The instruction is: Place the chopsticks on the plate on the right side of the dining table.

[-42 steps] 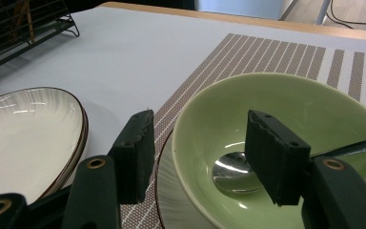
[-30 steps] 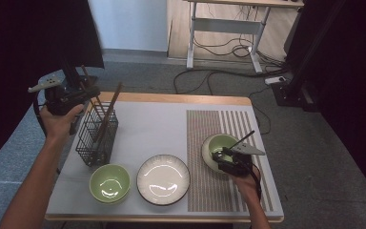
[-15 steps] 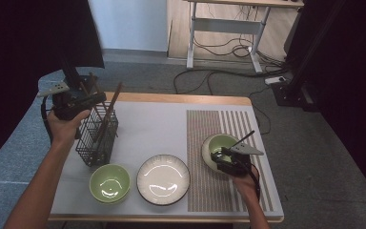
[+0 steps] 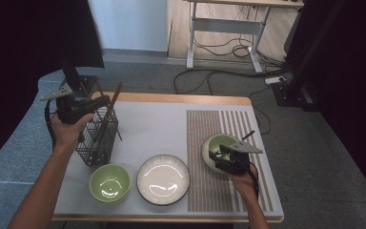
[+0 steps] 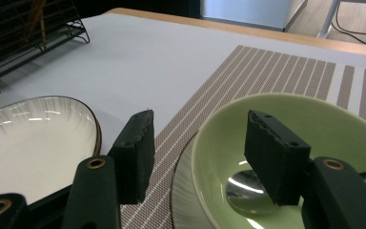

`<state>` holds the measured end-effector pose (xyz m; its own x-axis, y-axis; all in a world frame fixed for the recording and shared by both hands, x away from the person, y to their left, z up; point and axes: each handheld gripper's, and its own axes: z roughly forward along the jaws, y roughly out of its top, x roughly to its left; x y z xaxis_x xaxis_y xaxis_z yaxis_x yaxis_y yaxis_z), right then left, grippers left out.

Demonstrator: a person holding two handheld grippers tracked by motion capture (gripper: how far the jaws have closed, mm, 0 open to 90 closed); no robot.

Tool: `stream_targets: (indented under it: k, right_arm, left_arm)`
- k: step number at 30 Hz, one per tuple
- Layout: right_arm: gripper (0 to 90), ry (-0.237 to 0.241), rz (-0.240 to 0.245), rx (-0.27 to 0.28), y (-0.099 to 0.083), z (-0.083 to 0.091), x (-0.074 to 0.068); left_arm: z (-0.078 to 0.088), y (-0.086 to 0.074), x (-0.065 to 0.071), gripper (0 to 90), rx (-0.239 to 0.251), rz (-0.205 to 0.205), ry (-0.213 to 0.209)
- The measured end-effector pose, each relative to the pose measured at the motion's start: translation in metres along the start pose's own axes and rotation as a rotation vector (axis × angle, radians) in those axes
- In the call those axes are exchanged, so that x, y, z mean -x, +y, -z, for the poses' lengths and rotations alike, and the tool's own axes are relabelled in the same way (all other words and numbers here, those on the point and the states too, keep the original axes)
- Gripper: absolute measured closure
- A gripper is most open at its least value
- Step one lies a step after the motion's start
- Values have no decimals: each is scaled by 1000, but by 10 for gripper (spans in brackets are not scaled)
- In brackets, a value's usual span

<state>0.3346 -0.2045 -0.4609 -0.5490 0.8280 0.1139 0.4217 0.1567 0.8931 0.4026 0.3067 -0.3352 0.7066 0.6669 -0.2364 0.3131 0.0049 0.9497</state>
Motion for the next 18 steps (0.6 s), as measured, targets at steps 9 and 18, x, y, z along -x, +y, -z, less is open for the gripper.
stream_targets:
  k: [9, 18]
  right_arm:
    - [438, 28, 20, 15, 11, -5, -11]
    - [441, 57, 35, 23, 19, -15, -22]
  left_arm:
    - [-4, 1, 8, 842, 5, 0, -11]
    - [-6, 3, 13, 842, 8, -1, -17]
